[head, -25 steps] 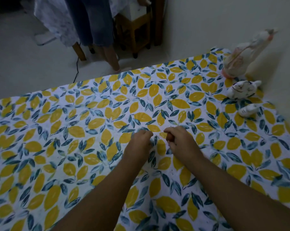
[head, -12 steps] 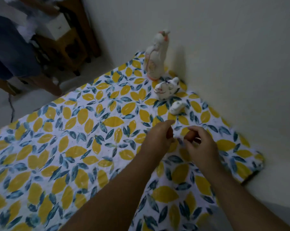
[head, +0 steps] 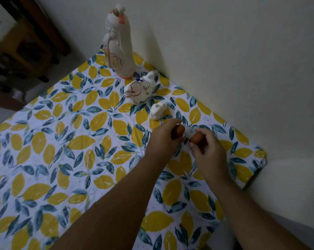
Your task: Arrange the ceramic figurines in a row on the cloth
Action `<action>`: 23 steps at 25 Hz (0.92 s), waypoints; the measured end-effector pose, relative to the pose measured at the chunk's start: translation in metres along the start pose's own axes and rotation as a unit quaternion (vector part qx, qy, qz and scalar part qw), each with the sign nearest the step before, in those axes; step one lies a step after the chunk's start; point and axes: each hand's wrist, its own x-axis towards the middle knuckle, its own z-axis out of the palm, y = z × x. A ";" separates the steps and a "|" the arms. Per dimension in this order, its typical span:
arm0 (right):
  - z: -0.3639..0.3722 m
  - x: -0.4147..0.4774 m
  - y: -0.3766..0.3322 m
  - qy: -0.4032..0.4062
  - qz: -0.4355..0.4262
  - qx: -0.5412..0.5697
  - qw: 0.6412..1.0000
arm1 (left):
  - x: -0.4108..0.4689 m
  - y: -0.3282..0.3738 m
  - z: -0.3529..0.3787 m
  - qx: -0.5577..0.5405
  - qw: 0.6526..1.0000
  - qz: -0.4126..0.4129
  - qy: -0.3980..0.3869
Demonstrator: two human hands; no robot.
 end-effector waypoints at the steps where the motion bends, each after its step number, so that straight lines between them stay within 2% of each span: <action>1: 0.001 0.001 0.002 -0.002 -0.005 -0.005 1.000 | 0.000 -0.001 0.001 -0.006 1.000 -0.005 0.005; 8: 0.000 0.008 0.005 -0.019 -0.015 -0.036 0.999 | 0.009 0.002 0.004 -0.017 1.000 0.007 0.013; 15: 0.002 0.005 0.008 0.003 -0.031 -0.024 0.999 | 0.009 0.001 0.005 -0.007 1.000 0.012 0.015; 23: -0.011 0.007 -0.006 -0.040 -0.025 -0.029 0.998 | 0.002 0.007 -0.001 0.002 1.000 0.004 0.001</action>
